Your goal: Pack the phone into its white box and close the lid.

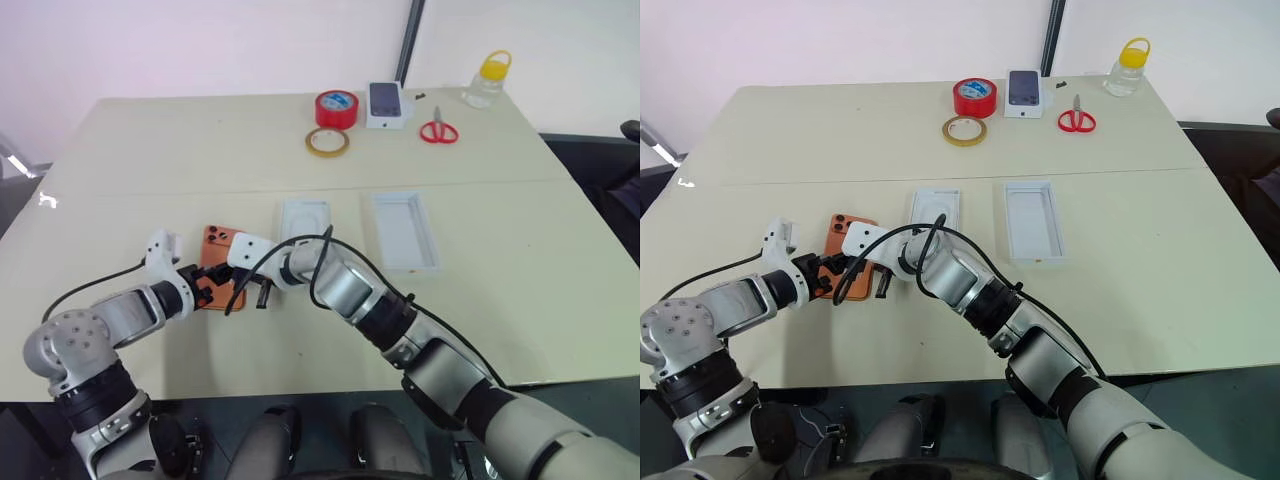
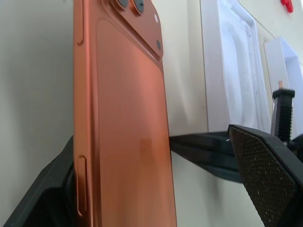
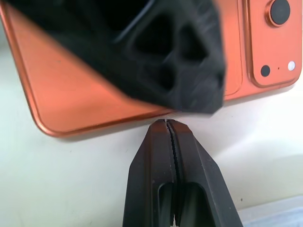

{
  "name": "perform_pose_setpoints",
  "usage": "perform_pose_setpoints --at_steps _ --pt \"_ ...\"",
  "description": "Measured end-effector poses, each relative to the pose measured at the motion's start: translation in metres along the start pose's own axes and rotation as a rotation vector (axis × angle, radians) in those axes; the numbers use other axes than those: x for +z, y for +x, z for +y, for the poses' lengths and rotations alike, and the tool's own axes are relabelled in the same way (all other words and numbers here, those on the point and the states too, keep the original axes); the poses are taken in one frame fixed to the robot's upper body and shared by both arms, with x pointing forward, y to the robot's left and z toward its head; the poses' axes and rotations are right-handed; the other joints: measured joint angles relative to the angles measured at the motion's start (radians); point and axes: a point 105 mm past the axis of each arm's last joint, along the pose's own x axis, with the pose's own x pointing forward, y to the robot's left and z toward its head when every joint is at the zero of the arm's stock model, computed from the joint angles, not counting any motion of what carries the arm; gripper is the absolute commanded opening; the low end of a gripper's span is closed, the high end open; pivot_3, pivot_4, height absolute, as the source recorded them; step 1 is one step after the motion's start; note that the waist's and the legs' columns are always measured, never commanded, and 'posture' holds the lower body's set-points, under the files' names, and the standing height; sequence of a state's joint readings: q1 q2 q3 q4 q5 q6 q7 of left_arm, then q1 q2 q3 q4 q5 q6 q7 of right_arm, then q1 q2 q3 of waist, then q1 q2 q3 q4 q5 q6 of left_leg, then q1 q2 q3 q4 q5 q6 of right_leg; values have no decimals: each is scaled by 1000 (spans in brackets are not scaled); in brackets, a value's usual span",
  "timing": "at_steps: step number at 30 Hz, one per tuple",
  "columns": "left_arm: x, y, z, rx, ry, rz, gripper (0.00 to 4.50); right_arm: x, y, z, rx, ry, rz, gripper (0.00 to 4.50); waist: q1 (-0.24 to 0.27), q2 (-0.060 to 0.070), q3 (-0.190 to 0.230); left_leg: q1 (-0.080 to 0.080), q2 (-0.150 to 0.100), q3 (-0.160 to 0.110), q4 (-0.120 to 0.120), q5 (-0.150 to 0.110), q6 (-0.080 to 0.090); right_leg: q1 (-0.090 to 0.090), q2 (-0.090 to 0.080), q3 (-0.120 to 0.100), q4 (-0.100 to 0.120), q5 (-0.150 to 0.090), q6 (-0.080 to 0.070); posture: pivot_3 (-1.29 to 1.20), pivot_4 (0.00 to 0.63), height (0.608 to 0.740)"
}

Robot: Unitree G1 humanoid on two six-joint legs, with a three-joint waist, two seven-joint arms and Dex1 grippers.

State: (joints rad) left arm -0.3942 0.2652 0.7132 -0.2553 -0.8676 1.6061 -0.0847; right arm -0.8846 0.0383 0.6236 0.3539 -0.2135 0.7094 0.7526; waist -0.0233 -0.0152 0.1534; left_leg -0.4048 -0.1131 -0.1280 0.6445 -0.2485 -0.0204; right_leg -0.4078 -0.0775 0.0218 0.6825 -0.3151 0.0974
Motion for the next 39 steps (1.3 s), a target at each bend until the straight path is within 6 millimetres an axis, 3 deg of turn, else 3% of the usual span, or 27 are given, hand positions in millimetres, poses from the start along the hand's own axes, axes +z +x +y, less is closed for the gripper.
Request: perform_pose_setpoints --at_steps 3,5,18,21,24,25,29,34,39 --pt "2 -2 4 8 -19 -8 3465 0 0 0 0 -2 -1 0 -2 0 0 0 0 0 0 0 0 0 0 0 0 0 0 0 150 740" --pt "3 -4 11 34 -45 -20 2527 0 -1 0 -1 -4 -1 0 -3 0 0 0 0 0 0 0 0 0 0 0 0 0 0 0 150 740" --pt "1 -15 22 52 -105 -40 2527 -4 -8 -4 -17 -14 10 0 1 -1 0 -1 0 0 0 0 0 -1 0 0 0 0 0 0 150 740" --pt "-2 -15 21 37 -130 -46 1704 -4 -10 -6 -24 -17 10 0 2 -1 0 -2 0 0 0 0 0 -1 0 0 0 0 0 0 150 740" --pt "-3 -15 17 -1 -164 -66 305 -6 -15 -11 -44 -8 10 0 3 -1 1 -2 0 0 0 0 0 -1 0 0 0 0 0 0 150 740" --pt "1 -15 8 -57 -168 -86 40 -8 -18 -15 -54 -5 14 0 6 -1 0 -2 0 0 1 0 0 -1 0 0 0 0 0 0 150 740" --pt "3 -16 3 -81 -181 -102 13 1 -26 -21 -83 -25 -13 0 3 -1 0 -2 0 -1 1 0 0 -1 0 0 0 0 0 0 150 740" --pt "5 -14 3 -85 -246 -127 13 -2 -41 -36 -138 -12 -16 0 5 -2 1 -2 0 -1 1 0 0 -1 0 0 0 0 0 0 150 740" --pt "22 -17 1 -95 -328 -200 13 -2 -61 -49 -181 14 -41 0 4 -4 2 -4 0 -1 1 0 0 -1 0 0 0 0 0 0 150 740"
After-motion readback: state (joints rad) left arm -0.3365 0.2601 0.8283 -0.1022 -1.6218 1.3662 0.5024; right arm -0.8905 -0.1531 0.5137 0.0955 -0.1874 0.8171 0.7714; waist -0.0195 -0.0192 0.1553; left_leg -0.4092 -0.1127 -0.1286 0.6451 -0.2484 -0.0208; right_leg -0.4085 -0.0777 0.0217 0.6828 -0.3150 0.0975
